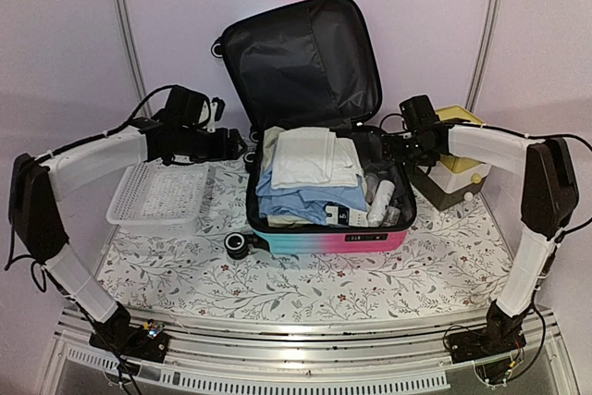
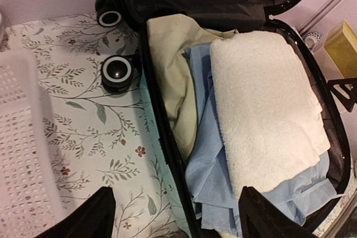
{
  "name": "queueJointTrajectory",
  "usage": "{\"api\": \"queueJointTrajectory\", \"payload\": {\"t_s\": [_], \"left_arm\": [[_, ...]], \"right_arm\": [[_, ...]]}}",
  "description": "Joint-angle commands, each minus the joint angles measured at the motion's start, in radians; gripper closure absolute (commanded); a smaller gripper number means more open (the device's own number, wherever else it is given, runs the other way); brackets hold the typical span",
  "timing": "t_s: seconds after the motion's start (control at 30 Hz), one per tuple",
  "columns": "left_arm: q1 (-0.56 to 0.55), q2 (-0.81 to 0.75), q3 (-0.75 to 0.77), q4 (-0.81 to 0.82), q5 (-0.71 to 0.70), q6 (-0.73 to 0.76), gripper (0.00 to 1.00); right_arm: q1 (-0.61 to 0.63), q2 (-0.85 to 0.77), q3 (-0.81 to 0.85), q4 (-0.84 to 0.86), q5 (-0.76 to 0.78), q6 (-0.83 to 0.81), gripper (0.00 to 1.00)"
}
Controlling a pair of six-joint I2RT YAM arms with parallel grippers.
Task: Open, take out, and arrange the luggage
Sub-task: Adjust the opened luggage at the corner of the board, then adjust the bin at the corner of the board.
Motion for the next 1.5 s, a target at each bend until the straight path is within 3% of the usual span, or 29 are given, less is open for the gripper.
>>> {"api": "queueJointTrajectory", "payload": {"t_s": [0.0,0.13,0.37,0.63,0.87,1.47], "left_arm": [[0.022,-0.050,-0.025,-0.145,-0.173,0.052,0.22],[0.067,-0.048,-0.031,-0.236,-0.338,0.071,0.20],[0.150,0.039,-0.053,-0.250,-0.339,0.076,0.20],[0.152,0.149,-0.050,-0.244,-0.204,0.082,0.35],[0.135,0.108,-0.116,-0.189,-0.079,0.046,0.48],[-0.019,-0.001,-0.198,-0.171,-0.001,-0.048,0.48]], "right_arm": [[-0.004,-0.049,-0.048,0.028,-0.023,-0.008,0.01],[-0.004,-0.073,-0.096,0.042,-0.032,0.001,0.01],[-0.003,-0.112,-0.166,0.073,-0.052,0.004,0.01],[-0.004,-0.128,-0.192,0.084,-0.057,0.010,0.01],[-0.004,-0.138,-0.210,0.095,-0.054,0.010,0.01],[-0.004,-0.140,-0.227,0.103,-0.061,0.005,0.01]]}}
